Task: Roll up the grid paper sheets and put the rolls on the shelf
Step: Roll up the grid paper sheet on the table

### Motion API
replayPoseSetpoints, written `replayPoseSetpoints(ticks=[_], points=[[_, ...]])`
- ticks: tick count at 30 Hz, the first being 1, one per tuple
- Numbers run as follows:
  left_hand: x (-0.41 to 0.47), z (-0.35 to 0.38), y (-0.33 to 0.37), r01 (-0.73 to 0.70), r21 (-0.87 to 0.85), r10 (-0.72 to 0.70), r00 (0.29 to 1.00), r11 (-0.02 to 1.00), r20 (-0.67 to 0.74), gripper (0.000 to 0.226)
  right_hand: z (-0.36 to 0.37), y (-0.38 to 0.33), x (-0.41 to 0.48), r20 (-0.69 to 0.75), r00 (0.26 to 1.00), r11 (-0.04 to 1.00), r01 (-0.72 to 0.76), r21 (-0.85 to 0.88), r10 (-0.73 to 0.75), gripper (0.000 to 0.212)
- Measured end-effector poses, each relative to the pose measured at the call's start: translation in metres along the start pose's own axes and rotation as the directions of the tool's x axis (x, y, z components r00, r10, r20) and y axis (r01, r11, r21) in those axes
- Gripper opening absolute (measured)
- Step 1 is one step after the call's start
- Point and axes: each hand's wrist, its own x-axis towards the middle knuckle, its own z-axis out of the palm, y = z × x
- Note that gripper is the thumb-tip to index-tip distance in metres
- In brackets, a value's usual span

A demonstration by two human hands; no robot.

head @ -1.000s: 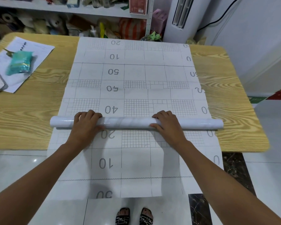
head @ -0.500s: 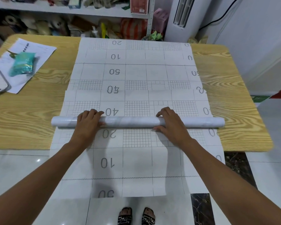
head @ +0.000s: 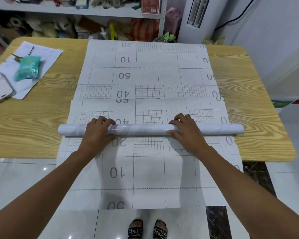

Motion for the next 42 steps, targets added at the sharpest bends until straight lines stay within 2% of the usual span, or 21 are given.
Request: replayPoseSetpoints(ticks=[9, 14, 17, 19, 22, 24, 28, 32, 36, 38, 42], points=[[0.007, -0.002, -0.004, -0.06, 0.003, 0.06, 0.998, 0.998, 0.0, 0.039, -0.001, -0.004, 0.004, 0.021, 0.999, 0.999, -0.04, 0.016, 0.04, 0.051], [0.005, -0.003, -0.001, -0.02, -0.032, 0.02, 1.0, 0.999, 0.003, 0.05, -0.005, -0.004, -0.002, -0.044, 0.997, 0.993, -0.052, 0.102, 0.057, 0.046], [0.001, -0.005, 0.002, -0.004, -0.1, 0.004, 1.0, 0.995, -0.005, 0.036, -0.004, 0.0, -0.004, -0.051, 0.998, 0.997, -0.042, 0.07, 0.045, 0.047], [0.0, -0.004, 0.002, -0.037, -0.081, 0.037, 0.999, 0.996, -0.003, 0.025, -0.004, 0.005, -0.003, -0.031, 0.999, 0.999, -0.015, 0.03, 0.016, 0.046], [0.0, 0.0, 0.0, -0.037, -0.07, 0.037, 0.999, 0.997, -0.01, 0.02, -0.004, 0.008, -0.001, -0.033, 0.999, 1.0, 0.003, -0.024, -0.004, 0.043], [-0.001, 0.003, -0.003, -0.024, -0.07, 0.024, 1.0, 0.997, -0.006, 0.026, -0.004, 0.008, 0.0, -0.036, 0.999, 0.999, -0.007, -0.031, 0.006, 0.042], [0.001, 0.005, -0.006, -0.012, -0.07, 0.013, 1.0, 0.997, 0.015, 0.052, -0.005, 0.007, -0.001, -0.008, 1.0, 0.999, -0.03, -0.026, 0.03, 0.038], [0.002, 0.005, -0.011, -0.001, -0.045, 0.001, 1.0, 0.999, 0.006, 0.046, -0.003, 0.003, -0.003, 0.02, 0.999, 0.999, -0.041, -0.029, 0.041, 0.046], [0.003, 0.006, -0.019, -0.003, -0.092, 0.006, 0.999, 0.996, 0.033, 0.067, -0.004, 0.001, -0.004, 0.006, 0.999, 0.999, -0.047, -0.004, 0.047, 0.043], [0.008, 0.005, -0.019, 0.028, -0.129, -0.026, 0.999, 0.991, 0.02, 0.071, -0.006, 0.0, -0.003, 0.012, 0.998, 0.998, -0.057, 0.017, 0.057, 0.042], [0.012, 0.006, -0.02, 0.019, -0.161, -0.019, 1.0, 0.987, -0.001, 0.062, -0.008, -0.001, -0.002, 0.032, 0.997, 0.996, -0.074, 0.051, 0.073, 0.043]])
